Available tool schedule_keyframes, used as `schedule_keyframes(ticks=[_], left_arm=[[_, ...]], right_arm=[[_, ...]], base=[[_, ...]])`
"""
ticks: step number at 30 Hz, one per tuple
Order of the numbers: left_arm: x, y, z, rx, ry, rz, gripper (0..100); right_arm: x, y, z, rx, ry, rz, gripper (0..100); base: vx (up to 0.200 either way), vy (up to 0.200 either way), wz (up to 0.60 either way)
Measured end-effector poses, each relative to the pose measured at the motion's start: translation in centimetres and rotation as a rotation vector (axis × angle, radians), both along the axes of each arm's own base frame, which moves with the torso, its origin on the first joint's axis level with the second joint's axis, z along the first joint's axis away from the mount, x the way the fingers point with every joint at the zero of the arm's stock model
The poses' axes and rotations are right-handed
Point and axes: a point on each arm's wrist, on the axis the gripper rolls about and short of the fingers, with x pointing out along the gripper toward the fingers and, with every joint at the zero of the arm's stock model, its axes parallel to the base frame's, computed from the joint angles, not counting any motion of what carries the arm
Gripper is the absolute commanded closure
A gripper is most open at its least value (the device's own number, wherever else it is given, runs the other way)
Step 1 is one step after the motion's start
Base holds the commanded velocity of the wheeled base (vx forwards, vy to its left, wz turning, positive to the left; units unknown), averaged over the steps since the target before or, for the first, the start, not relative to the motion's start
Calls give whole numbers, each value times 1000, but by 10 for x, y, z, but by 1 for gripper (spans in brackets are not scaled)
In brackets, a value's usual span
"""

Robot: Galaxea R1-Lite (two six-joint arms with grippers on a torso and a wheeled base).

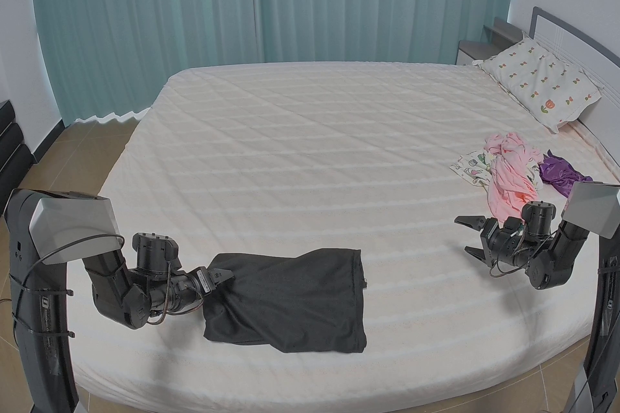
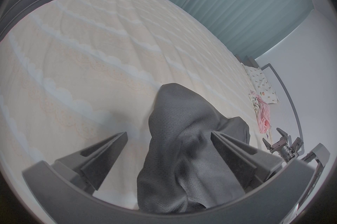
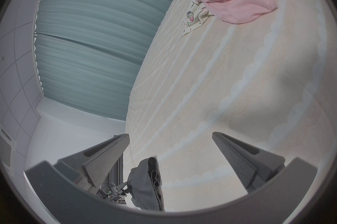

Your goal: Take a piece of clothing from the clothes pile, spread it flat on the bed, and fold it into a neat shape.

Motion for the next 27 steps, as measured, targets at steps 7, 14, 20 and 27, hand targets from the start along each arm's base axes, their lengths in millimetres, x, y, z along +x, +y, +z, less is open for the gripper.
schedule_keyframes(ticks=[7, 14, 20, 27], left_arm=[[1, 3, 1, -1, -4, 8, 0], [6, 23, 7, -13, -27, 38, 0], [8, 33, 12, -23, -45, 46, 0], [9, 42, 14, -35, -53, 57, 0]], right_arm=[[-6, 24, 4, -7, -31, 53, 0], [-13, 38, 3, -9, -28, 86, 0], [-17, 55, 2, -22, -17, 105, 0], [-24, 90, 2, -68, -8, 110, 0]], base=[[-114, 0, 0], [0, 0, 0], [0, 33, 0], [0, 200, 0]])
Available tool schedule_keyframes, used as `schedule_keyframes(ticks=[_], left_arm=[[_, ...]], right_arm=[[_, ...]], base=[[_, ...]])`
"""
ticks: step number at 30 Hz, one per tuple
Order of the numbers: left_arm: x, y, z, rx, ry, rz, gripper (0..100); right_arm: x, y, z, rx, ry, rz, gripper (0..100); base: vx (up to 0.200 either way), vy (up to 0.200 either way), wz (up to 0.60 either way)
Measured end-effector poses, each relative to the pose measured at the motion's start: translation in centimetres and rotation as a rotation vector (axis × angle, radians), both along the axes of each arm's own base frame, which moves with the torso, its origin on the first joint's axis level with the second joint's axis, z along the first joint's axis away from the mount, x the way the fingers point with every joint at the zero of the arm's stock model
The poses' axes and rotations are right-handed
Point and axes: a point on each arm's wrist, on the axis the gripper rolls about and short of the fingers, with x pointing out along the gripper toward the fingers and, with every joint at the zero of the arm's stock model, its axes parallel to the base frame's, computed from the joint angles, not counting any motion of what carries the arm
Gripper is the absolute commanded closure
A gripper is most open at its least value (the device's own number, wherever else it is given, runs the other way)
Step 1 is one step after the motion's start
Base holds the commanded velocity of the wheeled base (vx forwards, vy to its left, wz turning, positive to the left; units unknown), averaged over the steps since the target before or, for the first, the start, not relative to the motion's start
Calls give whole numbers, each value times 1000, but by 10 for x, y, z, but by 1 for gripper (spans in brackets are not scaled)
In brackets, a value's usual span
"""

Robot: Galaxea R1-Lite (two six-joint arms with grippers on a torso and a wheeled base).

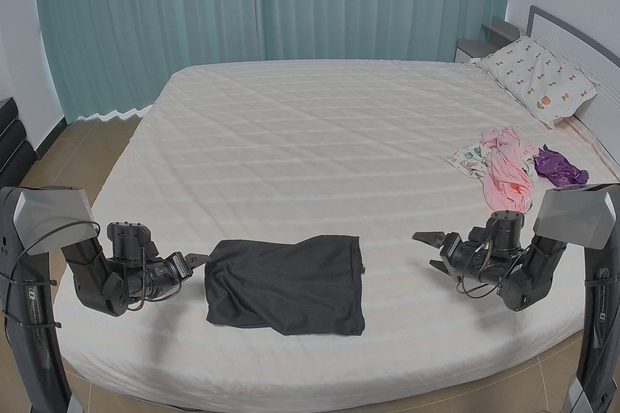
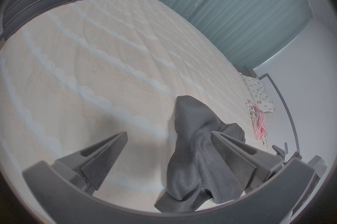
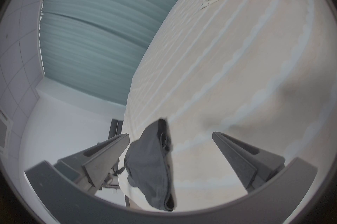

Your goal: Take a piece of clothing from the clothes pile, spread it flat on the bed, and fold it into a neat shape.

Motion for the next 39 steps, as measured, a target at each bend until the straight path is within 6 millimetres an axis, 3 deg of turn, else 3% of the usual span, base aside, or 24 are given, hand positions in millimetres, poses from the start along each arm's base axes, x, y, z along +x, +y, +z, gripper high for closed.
schedule_keyframes(ticks=[5, 13, 28, 29, 39], left_arm=[[2, 8, 2, -19, -12, 3, 0], [8, 20, 4, -28, -32, 28, 0], [10, 22, 0, -28, -29, 33, 0], [10, 22, 0, -28, -29, 33, 0], [11, 23, -1, -27, -27, 36, 0]], right_arm=[[-18, 45, -4, -63, -2, 106, 0], [-45, 79, -19, -227, -39, 229, 0], [-69, 76, -34, -372, 19, 331, 0], [-70, 76, -34, -380, 16, 336, 100], [-84, 65, -40, -503, 8, 390, 100]], base=[[0, 200, 0], [0, 50, 0], [0, 0, 0], [0, 0, 0], [0, 0, 0]])
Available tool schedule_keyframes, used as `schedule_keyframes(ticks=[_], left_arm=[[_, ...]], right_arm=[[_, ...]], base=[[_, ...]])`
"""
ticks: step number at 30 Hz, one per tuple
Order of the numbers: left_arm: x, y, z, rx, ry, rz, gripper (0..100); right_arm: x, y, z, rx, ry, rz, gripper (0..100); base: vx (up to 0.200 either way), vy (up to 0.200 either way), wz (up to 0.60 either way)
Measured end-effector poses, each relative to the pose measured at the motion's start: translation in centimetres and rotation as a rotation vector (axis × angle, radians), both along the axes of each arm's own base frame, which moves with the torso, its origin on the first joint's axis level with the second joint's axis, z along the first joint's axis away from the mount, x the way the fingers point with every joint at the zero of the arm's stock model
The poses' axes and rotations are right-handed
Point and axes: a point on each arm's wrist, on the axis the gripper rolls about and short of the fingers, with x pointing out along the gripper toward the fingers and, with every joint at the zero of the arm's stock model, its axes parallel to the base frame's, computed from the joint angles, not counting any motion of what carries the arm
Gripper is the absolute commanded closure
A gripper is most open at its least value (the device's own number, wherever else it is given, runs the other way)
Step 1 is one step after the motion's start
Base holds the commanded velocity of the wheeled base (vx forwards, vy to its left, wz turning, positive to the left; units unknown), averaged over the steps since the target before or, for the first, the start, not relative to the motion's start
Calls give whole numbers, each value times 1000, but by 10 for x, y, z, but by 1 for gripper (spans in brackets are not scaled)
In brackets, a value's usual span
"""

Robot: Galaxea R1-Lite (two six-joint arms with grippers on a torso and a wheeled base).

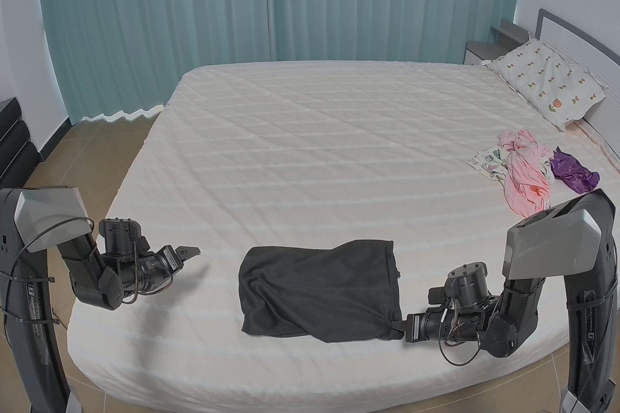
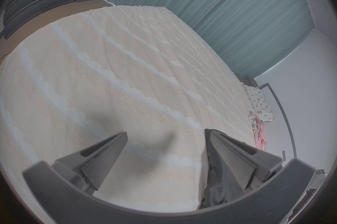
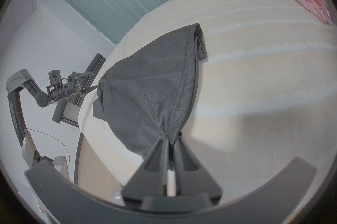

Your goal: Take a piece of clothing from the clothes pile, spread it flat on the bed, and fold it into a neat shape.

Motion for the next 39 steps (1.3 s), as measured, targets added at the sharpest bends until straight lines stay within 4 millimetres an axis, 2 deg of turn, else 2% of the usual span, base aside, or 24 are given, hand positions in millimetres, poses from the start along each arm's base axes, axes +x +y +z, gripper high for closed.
schedule_keyframes(ticks=[13, 14, 21, 26, 29, 34, 39], left_arm=[[2, 2, -2, 1, 1, 4, 0], [1, 2, -2, 1, 2, 4, 0], [2, 2, -3, 2, 3, 4, 0], [2, 2, -3, 2, 4, 4, 0], [2, 2, -3, 1, 3, 4, 0], [3, 2, -4, 0, 3, 5, 0], [3, 2, -4, -1, 4, 4, 0]], right_arm=[[-6, -17, 2, -71, -10, 19, 100], [-5, -18, 2, -71, -12, 18, 0], [-1, -22, 5, -67, -32, 3, 0], [10, -29, 16, -35, -78, -33, 0], [23, -30, 23, 1, -112, -68, 0], [61, -23, 31, 116, -164, -166, 0], [98, -12, 24, 201, -181, -257, 0]], base=[[0, 0, 0], [0, 0, 0], [0, 0, 0], [0, 0, 0], [0, 0, 0], [0, 0, 0], [0, 0, 0]])
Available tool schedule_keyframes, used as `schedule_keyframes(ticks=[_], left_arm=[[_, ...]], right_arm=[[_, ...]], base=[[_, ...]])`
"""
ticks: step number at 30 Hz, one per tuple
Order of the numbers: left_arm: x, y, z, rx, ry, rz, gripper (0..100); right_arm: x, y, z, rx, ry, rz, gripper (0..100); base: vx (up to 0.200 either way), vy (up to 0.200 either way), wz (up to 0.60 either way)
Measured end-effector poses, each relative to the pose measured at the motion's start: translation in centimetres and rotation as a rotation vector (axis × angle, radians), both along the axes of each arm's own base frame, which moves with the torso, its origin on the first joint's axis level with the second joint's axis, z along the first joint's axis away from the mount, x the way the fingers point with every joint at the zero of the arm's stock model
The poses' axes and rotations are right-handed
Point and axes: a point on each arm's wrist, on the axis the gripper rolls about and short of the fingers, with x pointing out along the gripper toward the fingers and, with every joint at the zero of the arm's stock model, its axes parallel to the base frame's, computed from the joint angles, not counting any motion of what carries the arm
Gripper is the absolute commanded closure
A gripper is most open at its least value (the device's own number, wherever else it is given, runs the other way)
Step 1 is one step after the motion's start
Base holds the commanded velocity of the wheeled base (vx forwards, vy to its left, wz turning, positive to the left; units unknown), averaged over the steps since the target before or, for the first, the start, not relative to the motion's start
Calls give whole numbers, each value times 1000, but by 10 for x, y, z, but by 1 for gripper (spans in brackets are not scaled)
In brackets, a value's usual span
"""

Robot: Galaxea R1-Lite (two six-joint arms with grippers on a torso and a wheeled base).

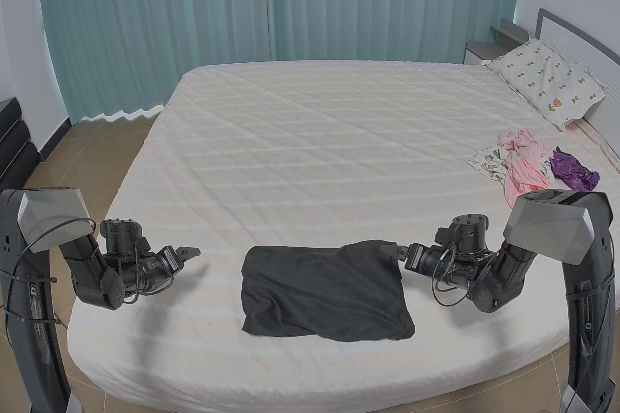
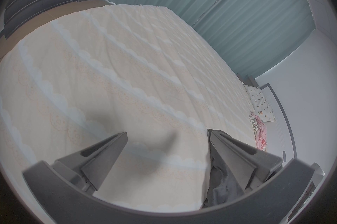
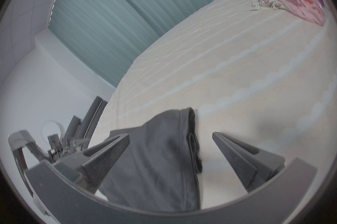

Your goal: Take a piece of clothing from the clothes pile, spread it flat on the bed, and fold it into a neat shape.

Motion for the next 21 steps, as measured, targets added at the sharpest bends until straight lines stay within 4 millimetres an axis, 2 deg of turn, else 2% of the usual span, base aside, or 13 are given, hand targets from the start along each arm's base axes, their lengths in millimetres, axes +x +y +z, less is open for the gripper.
schedule_keyframes(ticks=[4, 5, 13, 21], left_arm=[[0, 0, -1, -1, 1, 1, 0], [0, 0, -1, -1, 1, 1, 0], [1, -1, -2, -2, 3, 1, 0], [1, -1, -2, -2, 5, 1, 0]], right_arm=[[20, 8, -10, 68, 18, -52, 0], [22, 9, -12, 77, 20, -58, 100], [40, 20, -22, 138, 12, -87, 100], [57, 21, -21, 192, -30, -203, 100]], base=[[0, 0, 0], [0, 0, 0], [0, 0, 0], [0, 0, 0]])
